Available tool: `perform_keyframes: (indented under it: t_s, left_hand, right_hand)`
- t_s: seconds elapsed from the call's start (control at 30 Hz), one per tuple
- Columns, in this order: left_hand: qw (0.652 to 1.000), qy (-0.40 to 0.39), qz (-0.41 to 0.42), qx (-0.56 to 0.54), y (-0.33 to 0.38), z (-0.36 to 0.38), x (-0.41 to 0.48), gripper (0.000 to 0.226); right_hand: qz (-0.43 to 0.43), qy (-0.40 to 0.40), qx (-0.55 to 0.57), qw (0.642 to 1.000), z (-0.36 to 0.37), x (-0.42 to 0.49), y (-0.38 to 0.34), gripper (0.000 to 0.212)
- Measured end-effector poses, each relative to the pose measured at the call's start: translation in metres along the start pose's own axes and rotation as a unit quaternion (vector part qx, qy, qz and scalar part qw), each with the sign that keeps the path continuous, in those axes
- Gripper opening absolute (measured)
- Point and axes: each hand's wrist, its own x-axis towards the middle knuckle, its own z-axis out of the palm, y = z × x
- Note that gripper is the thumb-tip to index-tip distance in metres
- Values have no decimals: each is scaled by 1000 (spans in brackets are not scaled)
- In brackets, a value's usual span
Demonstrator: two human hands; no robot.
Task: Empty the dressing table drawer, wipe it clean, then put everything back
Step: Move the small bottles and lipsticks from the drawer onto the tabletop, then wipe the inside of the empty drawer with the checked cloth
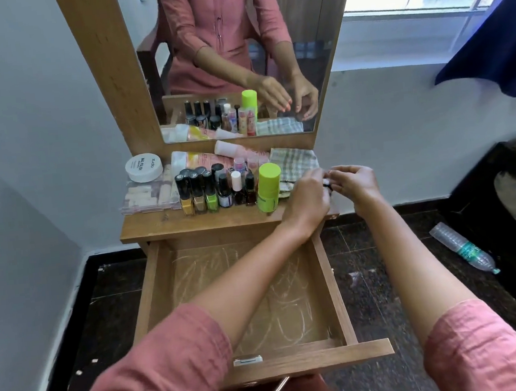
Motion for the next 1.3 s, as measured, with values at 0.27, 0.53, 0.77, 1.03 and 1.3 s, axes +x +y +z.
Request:
perform_keyframes:
  t_s: [0.27, 0.53, 0.77, 1.03, 1.3]
  left_hand:
    - [991, 48, -75, 101, -26, 28, 6, 49]
    - [990, 58, -59, 113, -36, 35, 8, 47]
    - [991, 53, -48, 112, -36, 33, 5, 46]
    - [997, 30, 10, 67, -16, 34, -19, 43]
    - [999, 44, 27, -15, 12, 28, -69, 33]
  right_hand:
    - [17, 9, -75, 997, 8, 19, 7, 31]
    - [23, 19, -138, 990, 16, 21, 1, 34]
    - [46, 26, -90, 995, 24, 20, 1, 19]
    - [35, 3, 14, 999, -10, 1, 14, 23]
    - [28, -83, 114, 990, -50, -57, 25, 19]
